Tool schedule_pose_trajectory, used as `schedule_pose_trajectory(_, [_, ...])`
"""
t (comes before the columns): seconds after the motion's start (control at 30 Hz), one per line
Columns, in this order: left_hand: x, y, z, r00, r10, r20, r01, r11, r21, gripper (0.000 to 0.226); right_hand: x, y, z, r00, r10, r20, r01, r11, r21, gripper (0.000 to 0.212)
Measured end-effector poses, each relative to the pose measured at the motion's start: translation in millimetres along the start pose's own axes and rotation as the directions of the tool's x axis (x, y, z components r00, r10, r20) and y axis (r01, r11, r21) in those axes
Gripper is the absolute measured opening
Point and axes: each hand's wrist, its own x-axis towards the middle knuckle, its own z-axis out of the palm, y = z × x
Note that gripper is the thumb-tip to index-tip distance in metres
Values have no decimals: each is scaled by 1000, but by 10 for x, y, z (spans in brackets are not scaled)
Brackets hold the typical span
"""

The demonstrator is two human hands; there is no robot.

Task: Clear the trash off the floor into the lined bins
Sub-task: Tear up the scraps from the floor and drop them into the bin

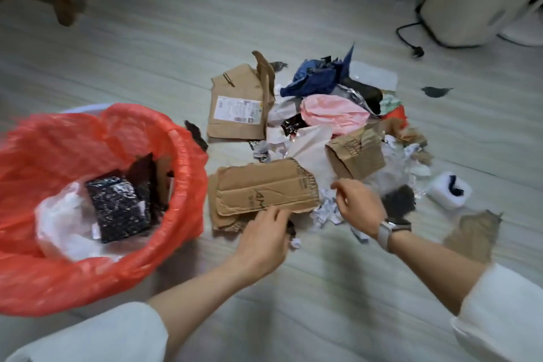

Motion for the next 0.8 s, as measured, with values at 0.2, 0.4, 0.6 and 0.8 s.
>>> schedule_pose_trajectory(0.2, [278, -176, 474, 989, -71, 128, 54, 990, 131, 59, -188, 411, 459, 995, -86, 46, 91, 989, -116, 38])
schedule_pose_trajectory(0.4, [27, -236, 650, 930, -56, 364, -18, 981, 195, 46, -552, 334, 719, 966, -160, 202, 199, 961, -192, 43])
schedule_pose_trajectory(0.6, [-65, -275, 465, 971, 134, 199, -177, 961, 215, 9, -736, 152, 842, 935, -262, 240, 312, 929, -199, 20])
schedule_pose_trajectory(0.8, [-57, -127, 520, 989, 126, 71, -124, 992, -36, 17, -707, 134, 814, 976, -117, 182, 159, 959, -237, 59])
